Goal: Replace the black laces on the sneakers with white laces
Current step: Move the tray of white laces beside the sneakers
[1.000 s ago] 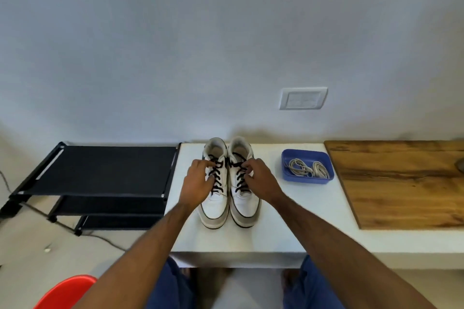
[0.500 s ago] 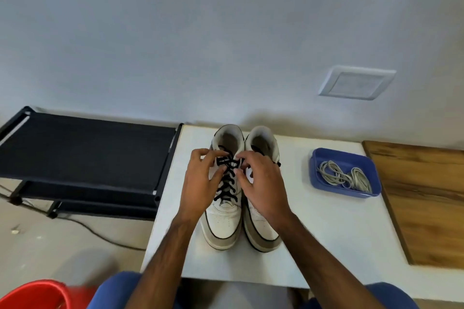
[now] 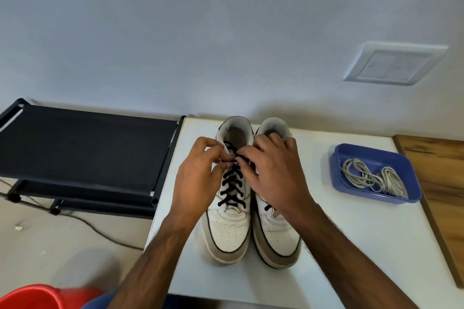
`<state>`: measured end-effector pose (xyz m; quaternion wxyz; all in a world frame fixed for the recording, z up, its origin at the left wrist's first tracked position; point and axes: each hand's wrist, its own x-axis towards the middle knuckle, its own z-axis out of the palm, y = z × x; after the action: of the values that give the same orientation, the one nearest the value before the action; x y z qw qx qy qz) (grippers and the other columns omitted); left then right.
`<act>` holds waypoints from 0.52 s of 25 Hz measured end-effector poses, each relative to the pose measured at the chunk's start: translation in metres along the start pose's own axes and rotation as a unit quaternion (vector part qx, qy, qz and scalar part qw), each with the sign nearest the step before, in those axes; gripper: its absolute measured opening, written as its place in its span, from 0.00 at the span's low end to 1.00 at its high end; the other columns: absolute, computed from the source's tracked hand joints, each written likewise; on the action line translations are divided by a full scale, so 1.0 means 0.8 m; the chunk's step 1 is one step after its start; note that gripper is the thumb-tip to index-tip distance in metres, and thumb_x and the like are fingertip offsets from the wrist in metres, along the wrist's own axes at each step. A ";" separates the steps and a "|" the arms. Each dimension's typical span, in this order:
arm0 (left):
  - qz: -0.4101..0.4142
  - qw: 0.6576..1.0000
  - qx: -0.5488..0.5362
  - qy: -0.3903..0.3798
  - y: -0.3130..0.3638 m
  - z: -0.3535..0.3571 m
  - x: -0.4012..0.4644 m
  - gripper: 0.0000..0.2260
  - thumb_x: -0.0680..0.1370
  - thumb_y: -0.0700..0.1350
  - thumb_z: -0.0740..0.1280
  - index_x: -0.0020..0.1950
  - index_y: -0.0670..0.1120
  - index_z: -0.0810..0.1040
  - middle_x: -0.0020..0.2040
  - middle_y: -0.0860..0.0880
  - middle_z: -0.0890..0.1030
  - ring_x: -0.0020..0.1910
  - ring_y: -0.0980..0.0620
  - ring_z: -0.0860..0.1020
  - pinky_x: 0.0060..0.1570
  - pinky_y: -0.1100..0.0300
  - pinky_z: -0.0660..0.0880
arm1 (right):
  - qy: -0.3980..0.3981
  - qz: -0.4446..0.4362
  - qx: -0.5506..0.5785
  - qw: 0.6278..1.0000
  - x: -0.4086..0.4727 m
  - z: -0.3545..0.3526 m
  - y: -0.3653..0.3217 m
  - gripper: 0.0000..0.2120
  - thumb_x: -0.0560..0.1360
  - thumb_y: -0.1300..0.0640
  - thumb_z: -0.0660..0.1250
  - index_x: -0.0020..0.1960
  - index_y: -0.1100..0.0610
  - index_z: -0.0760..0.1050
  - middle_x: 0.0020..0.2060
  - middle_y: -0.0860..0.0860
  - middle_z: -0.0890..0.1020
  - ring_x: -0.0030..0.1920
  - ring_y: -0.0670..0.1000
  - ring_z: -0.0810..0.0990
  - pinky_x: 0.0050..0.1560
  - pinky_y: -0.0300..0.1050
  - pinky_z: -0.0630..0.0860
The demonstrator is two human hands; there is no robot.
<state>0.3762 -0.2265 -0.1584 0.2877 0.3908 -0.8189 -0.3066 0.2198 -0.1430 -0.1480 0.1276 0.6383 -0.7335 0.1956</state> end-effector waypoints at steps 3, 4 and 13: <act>0.016 0.999 -0.038 -0.022 -0.007 -0.010 0.019 0.07 0.74 0.41 0.77 0.44 0.49 0.81 0.48 0.56 0.81 0.44 0.59 0.81 0.45 0.62 0.79 | -0.018 0.018 0.059 0.998 0.008 0.004 0.003 0.09 0.80 0.50 0.64 0.49 0.52 0.81 0.44 0.48 0.78 0.49 0.53 0.76 0.51 0.57 0.73; 0.019 0.998 -0.043 -0.035 -0.010 -0.013 0.023 0.07 0.74 0.41 0.77 0.44 0.49 0.80 0.46 0.55 0.81 0.43 0.57 0.81 0.46 0.60 0.80 | -0.028 0.044 0.106 0.993 0.008 0.007 0.002 0.09 0.80 0.50 0.64 0.49 0.52 0.80 0.45 0.47 0.78 0.49 0.52 0.76 0.52 0.58 0.73; -0.021 0.979 -0.168 -0.111 -0.020 -0.017 0.031 0.12 0.77 0.34 0.72 0.56 0.48 0.78 0.42 0.53 0.81 0.40 0.53 0.82 0.46 0.61 0.79 | -0.089 0.169 0.393 0.899 0.009 -0.004 0.002 0.06 0.84 0.57 0.59 0.54 0.55 0.75 0.45 0.47 0.81 0.50 0.45 0.80 0.57 0.52 0.77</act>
<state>0.3803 -0.2589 -0.1555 0.2502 0.3178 -0.7742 -0.4868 0.2172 -0.1475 -0.1423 -0.2344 0.5175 -0.7020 0.4294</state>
